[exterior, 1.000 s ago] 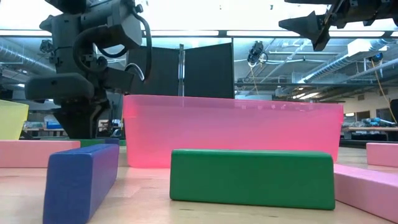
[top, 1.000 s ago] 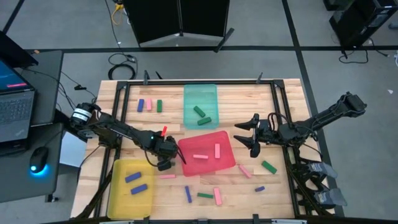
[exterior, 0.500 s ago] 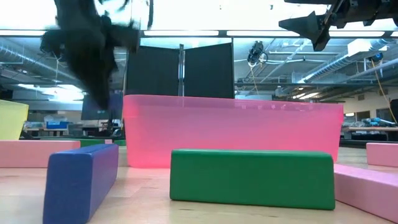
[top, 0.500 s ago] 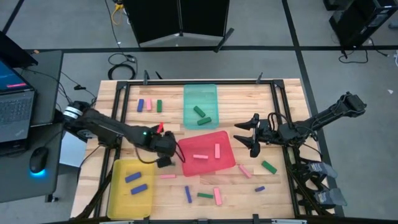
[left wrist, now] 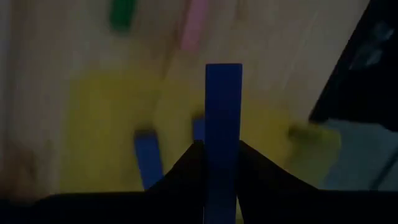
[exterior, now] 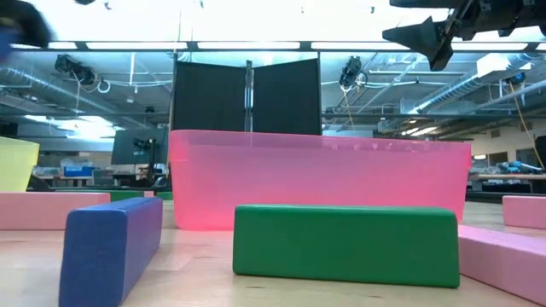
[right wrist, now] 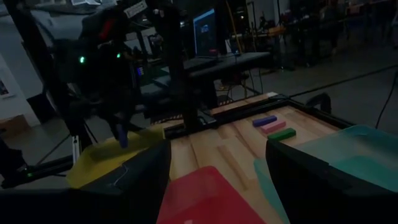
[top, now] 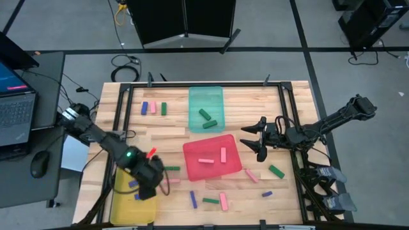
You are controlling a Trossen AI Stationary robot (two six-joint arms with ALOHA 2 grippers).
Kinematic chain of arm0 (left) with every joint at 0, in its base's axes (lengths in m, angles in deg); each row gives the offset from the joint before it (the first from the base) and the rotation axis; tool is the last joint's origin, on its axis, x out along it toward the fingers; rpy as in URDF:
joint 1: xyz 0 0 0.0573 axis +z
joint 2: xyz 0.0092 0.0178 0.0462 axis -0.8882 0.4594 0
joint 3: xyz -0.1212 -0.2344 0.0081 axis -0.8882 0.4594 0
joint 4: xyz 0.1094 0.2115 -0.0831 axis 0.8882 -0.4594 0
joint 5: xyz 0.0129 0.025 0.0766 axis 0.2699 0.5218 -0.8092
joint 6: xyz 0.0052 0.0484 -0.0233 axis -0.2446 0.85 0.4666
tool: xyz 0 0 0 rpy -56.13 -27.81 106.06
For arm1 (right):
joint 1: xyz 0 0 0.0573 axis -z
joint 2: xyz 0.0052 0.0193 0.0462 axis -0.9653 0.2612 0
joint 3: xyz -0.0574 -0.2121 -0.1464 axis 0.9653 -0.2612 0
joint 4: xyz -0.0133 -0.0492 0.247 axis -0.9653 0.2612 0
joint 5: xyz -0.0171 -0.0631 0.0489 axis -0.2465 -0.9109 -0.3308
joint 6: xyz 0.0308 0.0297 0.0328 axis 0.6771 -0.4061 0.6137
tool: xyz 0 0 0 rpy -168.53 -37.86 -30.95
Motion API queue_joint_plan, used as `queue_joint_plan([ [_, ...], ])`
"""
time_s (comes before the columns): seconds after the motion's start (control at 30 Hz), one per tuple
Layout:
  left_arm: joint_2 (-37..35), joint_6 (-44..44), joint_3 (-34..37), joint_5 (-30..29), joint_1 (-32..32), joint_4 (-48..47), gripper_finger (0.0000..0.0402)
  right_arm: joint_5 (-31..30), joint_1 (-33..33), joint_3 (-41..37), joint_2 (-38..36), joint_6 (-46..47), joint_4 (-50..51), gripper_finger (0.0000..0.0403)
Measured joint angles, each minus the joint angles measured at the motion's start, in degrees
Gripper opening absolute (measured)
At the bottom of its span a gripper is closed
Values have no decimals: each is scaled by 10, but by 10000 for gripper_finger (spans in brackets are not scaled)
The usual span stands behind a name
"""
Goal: Sort blocks
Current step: Put the blue block into the yellow bin, then put the pink block into the pink bin
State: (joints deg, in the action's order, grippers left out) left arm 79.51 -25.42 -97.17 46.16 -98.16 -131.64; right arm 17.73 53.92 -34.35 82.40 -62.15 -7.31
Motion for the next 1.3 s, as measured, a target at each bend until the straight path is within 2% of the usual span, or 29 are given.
queue_joint_plan([
  [0.13,0,-106,33,40,-54,-11,63,0,0,0,0,-7,0,274],
  [0.3,0,-196,69,52,-99,-8,69,0,0,0,0,-10,0,274],
  [0.53,0,-220,76,0,-118,-7,171,6,0,0,0,-7,0,274],
  [0.67,0,-209,54,-40,-118,-3,189,7,0,1,0,3,16,274],
  [0.77,0,-186,18,-111,-118,8,187,7,-5,26,9,42,99,274],
  [0.93,0,-109,-40,-312,-117,35,180,6,-26,80,63,83,213,274],
  [1.03,-1,-98,-55,-427,-111,33,181,18,-42,133,106,133,304,274],
  [1.17,0,-90,-56,-509,-93,33,183,31,-77,216,171,230,493,274],
  [1.3,8,-57,-56,-559,-69,52,183,42,-116,280,225,336,639,274],
])
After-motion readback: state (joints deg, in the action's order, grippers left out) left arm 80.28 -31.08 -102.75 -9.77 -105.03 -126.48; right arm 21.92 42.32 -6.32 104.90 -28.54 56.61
